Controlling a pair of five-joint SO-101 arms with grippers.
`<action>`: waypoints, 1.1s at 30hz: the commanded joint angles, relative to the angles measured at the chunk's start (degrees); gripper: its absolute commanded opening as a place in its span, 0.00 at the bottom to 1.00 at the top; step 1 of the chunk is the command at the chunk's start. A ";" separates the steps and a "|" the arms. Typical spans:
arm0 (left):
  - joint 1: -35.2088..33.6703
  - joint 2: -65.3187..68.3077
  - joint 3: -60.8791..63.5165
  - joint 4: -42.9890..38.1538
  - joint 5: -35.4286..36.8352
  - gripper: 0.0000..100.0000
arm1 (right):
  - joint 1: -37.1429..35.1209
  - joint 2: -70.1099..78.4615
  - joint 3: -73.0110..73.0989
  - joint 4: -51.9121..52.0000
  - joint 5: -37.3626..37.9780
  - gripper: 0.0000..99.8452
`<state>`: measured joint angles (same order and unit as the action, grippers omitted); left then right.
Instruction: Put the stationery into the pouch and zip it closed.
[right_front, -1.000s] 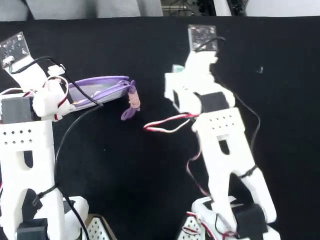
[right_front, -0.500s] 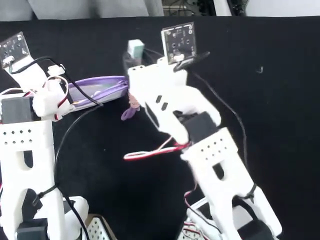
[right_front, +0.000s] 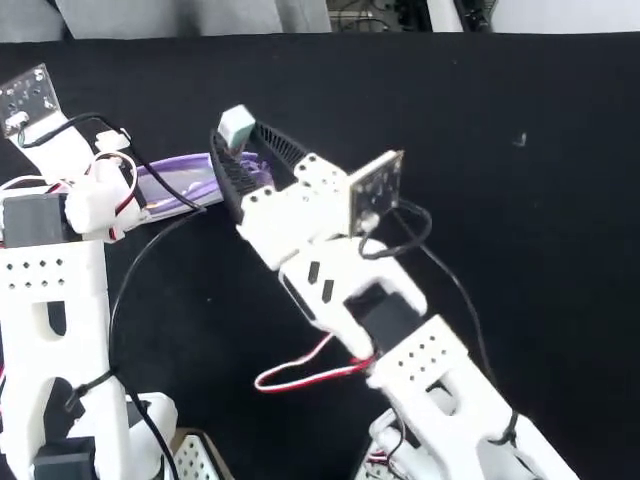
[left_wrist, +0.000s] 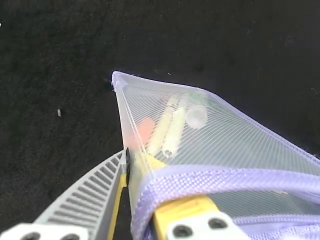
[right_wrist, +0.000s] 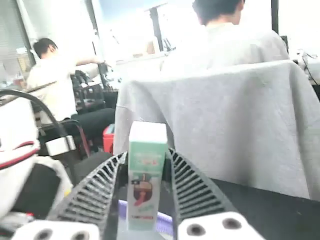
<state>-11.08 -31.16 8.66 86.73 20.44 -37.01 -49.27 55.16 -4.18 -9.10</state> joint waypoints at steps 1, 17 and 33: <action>-0.13 -0.18 0.13 -0.97 0.62 0.03 | -2.73 -2.51 0.40 -2.90 0.44 0.02; -0.04 -0.18 0.13 -1.05 0.70 0.03 | -4.84 -1.98 7.87 -14.07 5.89 0.02; -0.31 -0.09 0.13 -1.05 0.70 0.03 | -4.48 12.62 6.64 -22.15 8.79 0.02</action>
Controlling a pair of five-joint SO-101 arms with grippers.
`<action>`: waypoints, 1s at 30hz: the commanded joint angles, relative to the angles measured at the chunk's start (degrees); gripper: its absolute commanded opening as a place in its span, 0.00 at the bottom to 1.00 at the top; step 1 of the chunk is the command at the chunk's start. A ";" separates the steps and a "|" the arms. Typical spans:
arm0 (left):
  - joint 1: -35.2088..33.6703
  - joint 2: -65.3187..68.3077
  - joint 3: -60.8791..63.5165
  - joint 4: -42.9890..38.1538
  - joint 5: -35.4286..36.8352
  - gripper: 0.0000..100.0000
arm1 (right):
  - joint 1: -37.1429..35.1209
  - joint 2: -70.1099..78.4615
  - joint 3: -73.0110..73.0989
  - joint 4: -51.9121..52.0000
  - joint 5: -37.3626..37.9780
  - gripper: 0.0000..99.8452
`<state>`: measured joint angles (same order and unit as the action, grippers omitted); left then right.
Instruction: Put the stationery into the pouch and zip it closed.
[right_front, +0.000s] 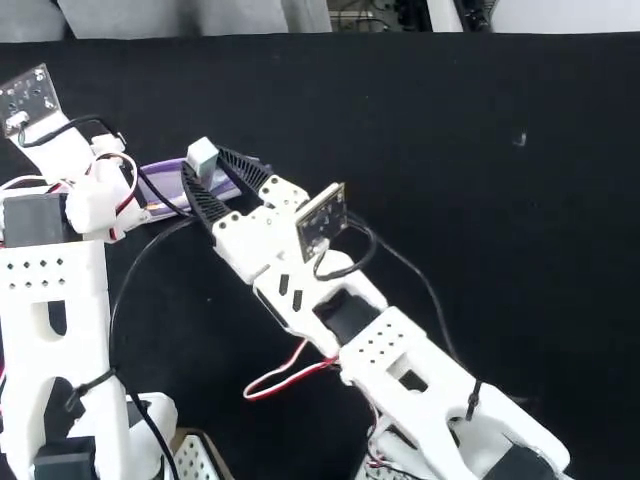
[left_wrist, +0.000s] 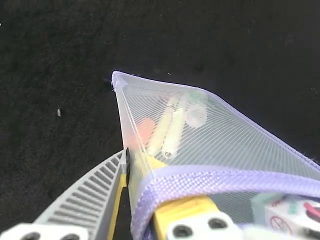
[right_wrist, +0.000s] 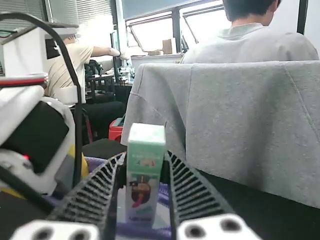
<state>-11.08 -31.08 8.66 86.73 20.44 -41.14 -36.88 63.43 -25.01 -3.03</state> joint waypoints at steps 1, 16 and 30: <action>-0.31 -0.18 0.13 -1.05 0.70 0.03 | -0.35 0.22 -1.63 -1.32 3.25 0.02; -0.31 -0.18 0.13 -1.05 0.70 0.03 | -0.62 -0.22 -1.71 -1.23 3.60 0.23; -0.31 -0.18 0.13 -1.05 0.70 0.03 | 3.25 -21.93 -9.10 21.54 3.34 0.23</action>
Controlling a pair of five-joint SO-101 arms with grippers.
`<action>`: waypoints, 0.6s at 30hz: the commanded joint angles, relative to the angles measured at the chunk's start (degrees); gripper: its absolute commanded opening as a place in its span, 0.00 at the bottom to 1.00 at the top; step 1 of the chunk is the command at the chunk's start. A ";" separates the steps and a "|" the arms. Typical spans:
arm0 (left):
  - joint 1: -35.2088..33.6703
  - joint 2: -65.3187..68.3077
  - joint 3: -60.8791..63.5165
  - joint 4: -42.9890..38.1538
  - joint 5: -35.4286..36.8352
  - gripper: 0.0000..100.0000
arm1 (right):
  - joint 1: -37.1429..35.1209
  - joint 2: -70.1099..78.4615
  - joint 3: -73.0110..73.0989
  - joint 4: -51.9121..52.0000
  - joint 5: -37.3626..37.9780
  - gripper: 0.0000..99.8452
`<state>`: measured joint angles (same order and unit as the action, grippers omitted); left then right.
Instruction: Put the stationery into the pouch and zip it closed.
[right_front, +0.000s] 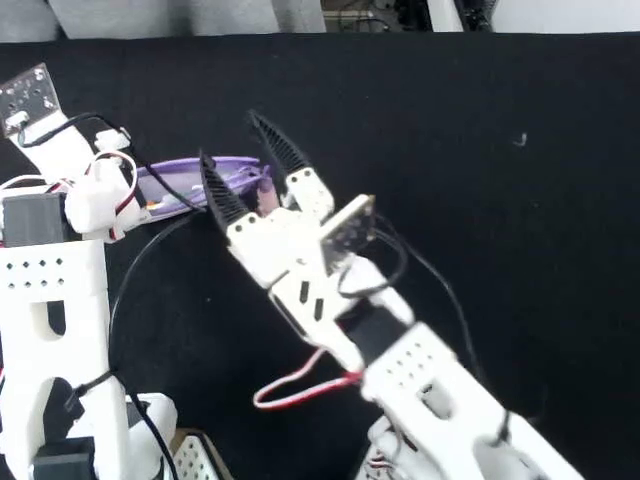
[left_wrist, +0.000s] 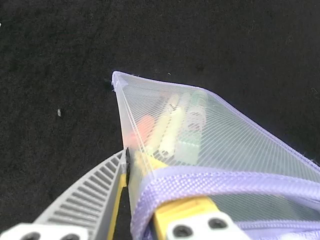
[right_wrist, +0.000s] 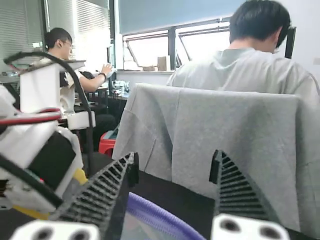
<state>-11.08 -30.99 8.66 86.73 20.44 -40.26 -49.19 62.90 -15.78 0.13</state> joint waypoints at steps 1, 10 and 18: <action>-0.31 -0.26 0.13 -1.05 0.70 0.03 | 2.55 -11.30 -11.38 16.70 0.09 0.23; -0.31 -0.26 0.13 -0.88 0.70 0.03 | 4.40 -6.99 -43.91 54.59 1.05 0.23; -0.31 -0.26 0.13 -0.97 0.70 0.03 | 5.01 3.38 -54.81 74.81 6.86 0.23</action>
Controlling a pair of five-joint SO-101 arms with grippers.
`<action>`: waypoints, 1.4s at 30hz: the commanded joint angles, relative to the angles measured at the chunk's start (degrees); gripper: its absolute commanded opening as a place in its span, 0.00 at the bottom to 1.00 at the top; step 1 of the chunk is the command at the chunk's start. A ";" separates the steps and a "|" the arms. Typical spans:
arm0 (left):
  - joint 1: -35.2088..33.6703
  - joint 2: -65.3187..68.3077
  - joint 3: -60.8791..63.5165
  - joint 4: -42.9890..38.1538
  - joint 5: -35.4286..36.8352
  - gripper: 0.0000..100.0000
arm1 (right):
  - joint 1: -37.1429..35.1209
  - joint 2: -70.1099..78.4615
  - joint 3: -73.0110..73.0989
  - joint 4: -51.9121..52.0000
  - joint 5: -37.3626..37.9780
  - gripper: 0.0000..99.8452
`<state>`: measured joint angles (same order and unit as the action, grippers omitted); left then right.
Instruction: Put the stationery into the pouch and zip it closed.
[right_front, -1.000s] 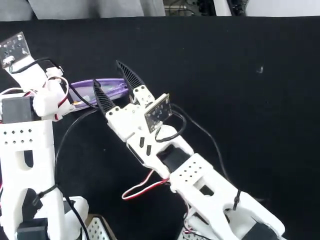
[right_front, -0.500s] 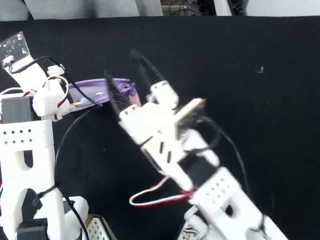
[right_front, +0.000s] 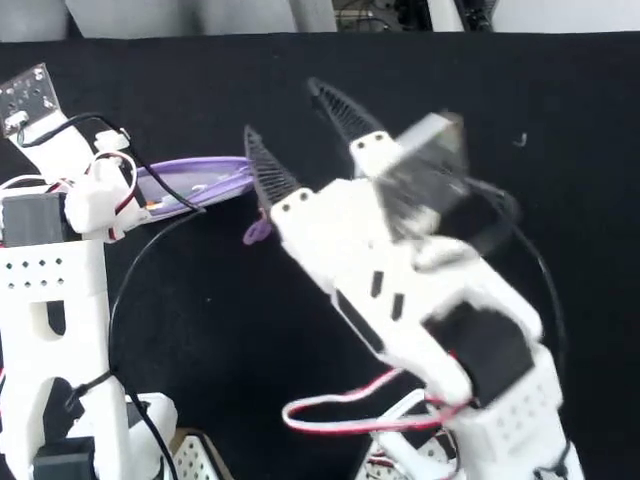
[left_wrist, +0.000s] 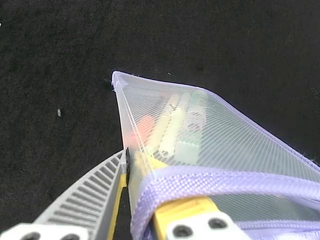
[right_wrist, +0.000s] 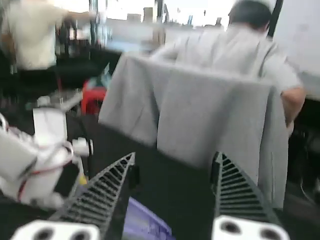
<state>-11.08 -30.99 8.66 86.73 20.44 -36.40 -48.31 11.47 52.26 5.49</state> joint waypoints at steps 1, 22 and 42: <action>-0.31 -0.26 0.13 -0.97 0.70 0.03 | 1.14 2.42 -1.89 7.65 1.23 0.23; -0.31 0.09 0.22 -1.05 0.70 0.03 | 6.86 -16.92 59.47 -29.89 5.98 0.23; -0.31 0.18 0.22 -1.05 0.70 0.03 | 2.11 -16.57 72.48 -56.53 3.96 0.23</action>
<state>-11.08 -30.99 8.66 86.73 20.44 -33.49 -63.52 84.09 -1.10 11.38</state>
